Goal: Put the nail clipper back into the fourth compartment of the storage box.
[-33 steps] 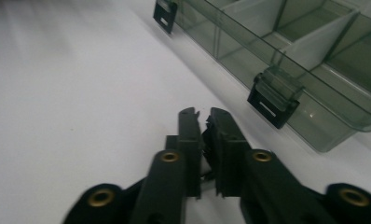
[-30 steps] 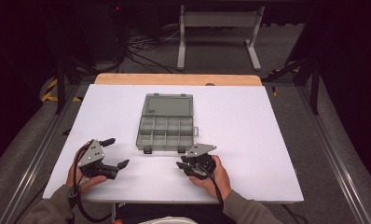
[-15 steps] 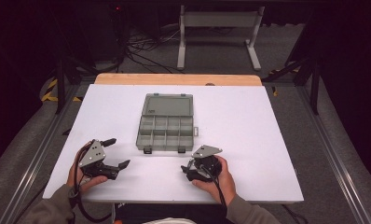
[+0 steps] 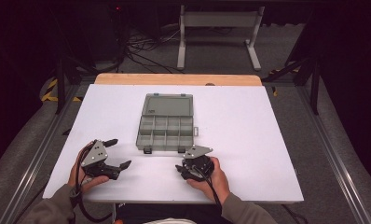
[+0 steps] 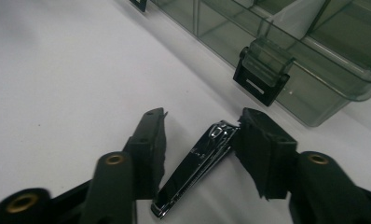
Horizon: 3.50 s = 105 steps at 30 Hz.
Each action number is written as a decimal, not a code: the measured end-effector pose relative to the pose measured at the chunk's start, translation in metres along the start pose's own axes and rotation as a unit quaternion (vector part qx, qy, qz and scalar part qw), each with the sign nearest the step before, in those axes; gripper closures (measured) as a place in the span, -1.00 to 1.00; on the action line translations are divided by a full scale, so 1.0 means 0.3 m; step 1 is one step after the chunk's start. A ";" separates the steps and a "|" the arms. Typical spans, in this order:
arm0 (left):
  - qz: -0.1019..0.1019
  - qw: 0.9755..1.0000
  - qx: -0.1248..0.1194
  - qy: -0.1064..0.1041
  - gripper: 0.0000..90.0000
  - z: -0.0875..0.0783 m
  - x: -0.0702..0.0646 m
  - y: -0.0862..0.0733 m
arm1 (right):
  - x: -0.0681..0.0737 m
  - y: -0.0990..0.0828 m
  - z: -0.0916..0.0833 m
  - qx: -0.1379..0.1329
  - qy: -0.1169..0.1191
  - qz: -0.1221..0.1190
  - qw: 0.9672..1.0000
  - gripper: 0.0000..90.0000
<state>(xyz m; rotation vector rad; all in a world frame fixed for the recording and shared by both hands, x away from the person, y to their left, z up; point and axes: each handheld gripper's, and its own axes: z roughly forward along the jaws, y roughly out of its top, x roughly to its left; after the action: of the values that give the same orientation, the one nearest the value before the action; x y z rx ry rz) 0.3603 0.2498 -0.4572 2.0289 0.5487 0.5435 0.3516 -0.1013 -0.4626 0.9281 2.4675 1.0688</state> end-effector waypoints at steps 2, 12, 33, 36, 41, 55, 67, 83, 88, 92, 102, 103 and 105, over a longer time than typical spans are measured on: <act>0.000 1.000 0.001 -0.001 -0.81 0.001 0.001 0.001 | -0.002 0.004 0.003 -0.001 0.004 -0.008 1.000 0.44; 0.001 1.000 0.001 -0.001 -0.81 0.003 0.001 0.001 | -0.006 0.006 0.007 -0.009 0.020 -0.026 0.999 0.77; 0.003 1.000 -0.004 0.001 -0.81 -0.005 0.001 0.004 | -0.054 -0.004 -0.106 -0.098 0.042 -0.019 0.994 0.77; 0.004 1.000 -0.005 0.000 -0.82 -0.007 0.001 0.004 | -0.058 -0.002 -0.118 -0.106 0.041 -0.018 0.993 0.77; 0.002 1.000 -0.012 0.000 -0.82 -0.011 0.001 0.005 | -0.060 0.002 -0.132 -0.115 0.041 -0.020 0.992 0.77; 0.003 1.000 -0.010 -0.001 -0.82 -0.008 0.001 0.004 | -0.071 0.014 -0.156 -0.131 0.041 -0.016 0.990 0.77; 0.003 1.000 -0.008 -0.002 -0.82 -0.007 0.000 0.003 | -0.093 0.028 -0.177 -0.144 0.031 -0.016 0.989 0.77; 0.003 1.000 -0.009 -0.001 -0.82 -0.007 0.000 0.003 | -0.118 0.059 -0.191 -0.161 0.020 -0.015 0.987 0.77; 0.003 1.000 -0.008 -0.002 -0.82 -0.007 -0.001 0.003 | -0.131 0.072 -0.194 -0.168 0.014 -0.013 0.986 0.78; 0.003 1.000 -0.008 -0.003 -0.83 -0.006 -0.001 0.003 | -0.141 0.080 -0.190 -0.170 0.012 -0.010 0.985 0.78; 0.002 1.000 -0.008 -0.003 -0.83 -0.006 0.000 0.003 | -0.143 0.086 -0.182 -0.171 0.010 -0.012 0.985 0.78; 0.003 1.000 -0.008 -0.003 -0.83 -0.006 -0.001 0.003 | -0.147 0.088 -0.183 -0.172 0.008 -0.010 0.985 0.78; 0.002 1.000 -0.008 -0.002 -0.83 -0.007 -0.001 0.003 | -0.152 0.093 -0.182 -0.174 0.006 -0.008 0.985 0.78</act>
<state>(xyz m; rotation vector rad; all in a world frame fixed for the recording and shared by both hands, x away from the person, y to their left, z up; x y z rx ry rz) 0.3592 0.2505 -0.4555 2.0156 0.5352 0.5441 0.3711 -0.1468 -0.4043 0.7896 2.1909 1.4438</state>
